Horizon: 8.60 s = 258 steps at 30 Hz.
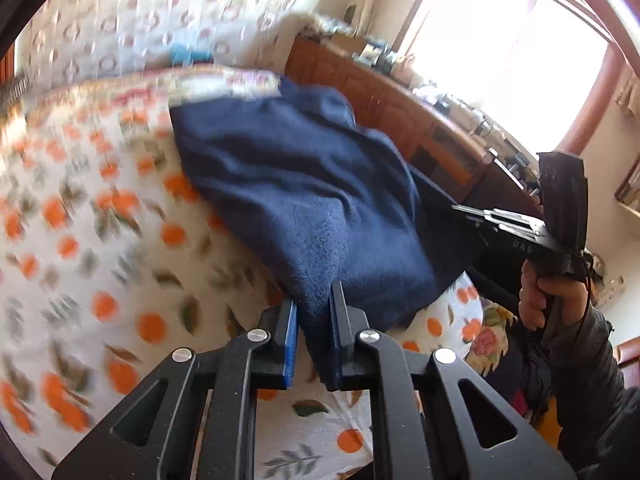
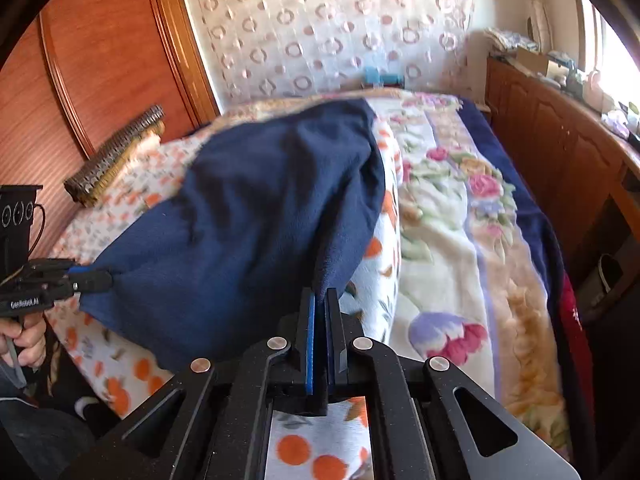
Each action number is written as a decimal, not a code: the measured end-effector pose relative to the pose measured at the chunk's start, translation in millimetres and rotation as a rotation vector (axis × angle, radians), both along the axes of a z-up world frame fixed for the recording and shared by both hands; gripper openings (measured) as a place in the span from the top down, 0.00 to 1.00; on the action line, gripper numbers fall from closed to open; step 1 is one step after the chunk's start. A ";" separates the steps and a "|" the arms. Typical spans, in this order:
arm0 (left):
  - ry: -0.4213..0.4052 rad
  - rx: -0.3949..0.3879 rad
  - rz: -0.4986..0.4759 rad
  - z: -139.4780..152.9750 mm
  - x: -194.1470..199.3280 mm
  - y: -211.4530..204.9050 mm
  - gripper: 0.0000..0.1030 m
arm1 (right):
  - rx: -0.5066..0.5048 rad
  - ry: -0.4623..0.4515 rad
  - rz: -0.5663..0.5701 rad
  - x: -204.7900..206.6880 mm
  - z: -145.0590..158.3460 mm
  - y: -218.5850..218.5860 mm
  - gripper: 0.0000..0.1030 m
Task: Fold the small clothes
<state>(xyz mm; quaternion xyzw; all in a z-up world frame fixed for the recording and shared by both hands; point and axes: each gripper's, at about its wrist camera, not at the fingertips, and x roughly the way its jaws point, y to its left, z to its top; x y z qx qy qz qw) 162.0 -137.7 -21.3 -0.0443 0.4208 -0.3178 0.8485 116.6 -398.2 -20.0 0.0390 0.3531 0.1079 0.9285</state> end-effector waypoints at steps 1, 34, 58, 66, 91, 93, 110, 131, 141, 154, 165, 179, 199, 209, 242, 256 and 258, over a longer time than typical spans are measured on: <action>-0.017 0.000 0.004 11.7 0.5 8.0 0.86 | -0.005 -0.012 0.008 -3.7 5.9 3.6 0.97; -0.176 -0.024 0.043 78.1 -61.0 72.7 0.87 | 0.025 -0.141 0.077 -87.7 49.3 38.1 0.97; -0.125 0.054 0.173 51.3 54.6 74.0 0.32 | -0.076 -0.029 -0.083 85.2 20.8 63.5 0.96; -0.084 0.103 0.138 12.7 45.1 56.0 0.32 | -0.031 -0.094 -0.126 53.0 20.6 51.2 0.53; 0.019 0.148 0.156 -42.4 43.3 51.8 0.44 | -0.140 -0.015 -0.134 63.8 -13.0 54.4 0.46; 0.016 0.147 0.154 -42.3 42.6 52.5 0.44 | -0.137 -0.031 -0.158 55.8 -7.3 47.7 0.46; 0.046 0.130 0.165 -43.8 46.4 57.3 0.27 | 0.020 0.081 -0.068 31.6 -41.3 33.5 0.21; 0.108 0.071 0.134 -44.3 74.9 43.8 0.28 | 0.111 0.082 0.023 38.7 -48.0 40.5 0.61; 0.059 0.022 0.102 -19.2 66.4 48.4 0.83 | 0.061 0.023 0.036 30.3 -33.6 51.0 0.87; -0.186 0.035 0.145 68.2 35.4 72.6 0.83 | -0.060 -0.145 0.090 35.0 36.9 90.2 0.88; -0.283 0.036 0.299 100.9 60.2 158.6 0.83 | -0.110 -0.235 0.246 104.8 81.5 176.5 0.88; -0.340 0.014 0.612 92.9 123.0 296.5 0.83 | -0.197 -0.319 0.545 295.6 95.8 322.6 0.88; -0.242 0.078 0.896 3.7 119.5 327.3 0.77 | -0.108 -0.268 0.542 452.6 31.5 397.6 0.61; -0.319 0.160 0.847 29.3 90.5 319.0 0.52 | -0.025 -0.288 0.542 377.2 36.9 347.0 0.61; -0.453 0.174 0.458 96.9 -20.4 150.0 0.18 | -0.041 -0.365 0.040 26.7 74.5 178.3 0.23; -0.498 0.161 0.430 108.2 -44.2 112.7 0.18 | -0.081 -0.412 -0.140 -67.6 77.8 207.9 0.21; -0.498 0.158 0.436 108.5 -45.9 111.1 0.18 | -0.083 -0.411 -0.148 -66.7 75.5 214.6 0.21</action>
